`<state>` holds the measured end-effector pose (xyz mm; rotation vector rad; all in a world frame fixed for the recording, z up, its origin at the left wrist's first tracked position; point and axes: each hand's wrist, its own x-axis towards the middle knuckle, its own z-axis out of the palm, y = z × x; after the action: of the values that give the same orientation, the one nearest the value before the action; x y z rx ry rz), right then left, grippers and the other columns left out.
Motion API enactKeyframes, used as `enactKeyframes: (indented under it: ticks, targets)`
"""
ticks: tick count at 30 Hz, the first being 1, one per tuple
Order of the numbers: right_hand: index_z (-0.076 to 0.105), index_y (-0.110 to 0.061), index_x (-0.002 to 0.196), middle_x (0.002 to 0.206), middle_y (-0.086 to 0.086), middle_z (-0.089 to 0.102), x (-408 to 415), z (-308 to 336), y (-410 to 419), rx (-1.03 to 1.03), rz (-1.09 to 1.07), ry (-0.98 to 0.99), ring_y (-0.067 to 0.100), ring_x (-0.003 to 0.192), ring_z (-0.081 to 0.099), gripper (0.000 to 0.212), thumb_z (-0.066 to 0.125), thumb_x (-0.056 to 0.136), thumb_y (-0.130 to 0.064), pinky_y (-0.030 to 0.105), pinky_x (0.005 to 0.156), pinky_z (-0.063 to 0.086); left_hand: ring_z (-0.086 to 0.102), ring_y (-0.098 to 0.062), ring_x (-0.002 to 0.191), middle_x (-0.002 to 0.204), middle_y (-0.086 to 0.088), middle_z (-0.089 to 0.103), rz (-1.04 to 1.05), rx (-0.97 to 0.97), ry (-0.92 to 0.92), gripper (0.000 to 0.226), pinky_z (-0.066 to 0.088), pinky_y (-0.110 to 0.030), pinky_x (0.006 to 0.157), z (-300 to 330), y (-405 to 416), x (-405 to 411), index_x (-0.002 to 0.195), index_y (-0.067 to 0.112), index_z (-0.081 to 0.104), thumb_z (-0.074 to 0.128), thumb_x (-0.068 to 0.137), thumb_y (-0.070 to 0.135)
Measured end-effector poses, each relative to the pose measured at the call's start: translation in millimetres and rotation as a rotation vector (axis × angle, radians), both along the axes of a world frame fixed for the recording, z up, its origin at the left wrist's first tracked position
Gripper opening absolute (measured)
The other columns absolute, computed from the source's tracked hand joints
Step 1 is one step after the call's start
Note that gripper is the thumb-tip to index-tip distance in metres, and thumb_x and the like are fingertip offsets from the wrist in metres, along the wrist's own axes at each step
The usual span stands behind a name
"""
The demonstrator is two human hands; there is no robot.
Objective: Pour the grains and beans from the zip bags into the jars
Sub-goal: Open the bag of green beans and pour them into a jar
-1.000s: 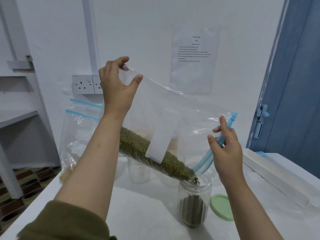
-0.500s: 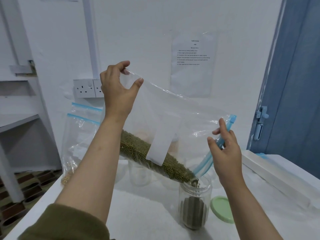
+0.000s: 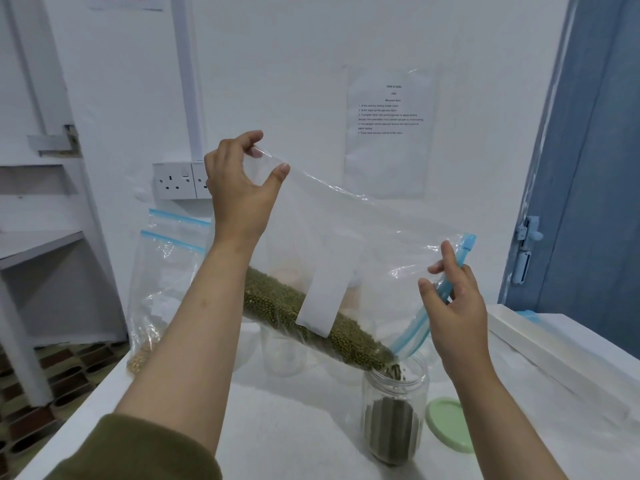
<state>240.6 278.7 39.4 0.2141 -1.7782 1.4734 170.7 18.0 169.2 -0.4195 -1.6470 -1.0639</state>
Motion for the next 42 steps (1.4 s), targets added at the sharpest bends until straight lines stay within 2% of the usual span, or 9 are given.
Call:
enactKeyframes:
  ticks: [5, 21, 33, 42]
  targets:
    - [0.038, -0.040, 0.142, 0.104, -0.010, 0.050, -0.4, 0.0, -1.2, 0.007, -0.009, 0.008, -0.003, 0.097, 0.050, 0.054, 0.056, 0.100, -0.011, 0.006, 0.080, 0.044, 0.044, -0.018, 0.116, 0.100, 0.021, 0.050, 0.005, -0.001, 0.007, 0.050, 0.041, -0.047, 0.100, -0.2, -0.3, -0.8, 0.128, 0.024, 0.056, 0.073, 0.082, 0.038]
    - [0.040, -0.035, 0.146, 0.105, -0.006, 0.049, -1.5, -1.1, -0.5, -0.010, -0.025, -0.002, -0.004, 0.096, 0.050, 0.055, 0.057, 0.099, -0.011, 0.005, 0.080, 0.044, 0.044, -0.017, 0.112, 0.103, 0.013, 0.054, -0.005, 0.000, 0.015, 0.051, 0.041, -0.042, 0.100, 2.8, 2.8, -5.3, 0.128, 0.022, 0.058, 0.073, 0.081, 0.037]
    - [0.040, -0.032, 0.148, 0.104, -0.008, 0.049, -0.2, 0.1, -2.4, -0.018, -0.025, -0.002, -0.004, 0.094, 0.049, 0.056, 0.056, 0.099, -0.010, 0.007, 0.077, 0.044, 0.044, -0.018, 0.114, 0.099, 0.019, 0.051, -0.012, -0.005, 0.016, 0.050, 0.040, -0.047, 0.101, 3.4, 2.4, -2.9, 0.127, 0.025, 0.057, 0.072, 0.081, 0.038]
    - [0.040, -0.029, 0.149, 0.104, -0.007, 0.049, 0.3, 0.4, -3.6, -0.023, -0.039, -0.006, -0.006, 0.094, 0.049, 0.055, 0.056, 0.100, -0.010, 0.005, 0.079, 0.043, 0.045, -0.020, 0.115, 0.103, 0.013, 0.053, -0.020, -0.009, 0.020, 0.050, 0.041, -0.046, 0.100, 4.2, 1.9, -3.1, 0.127, 0.024, 0.057, 0.072, 0.081, 0.038]
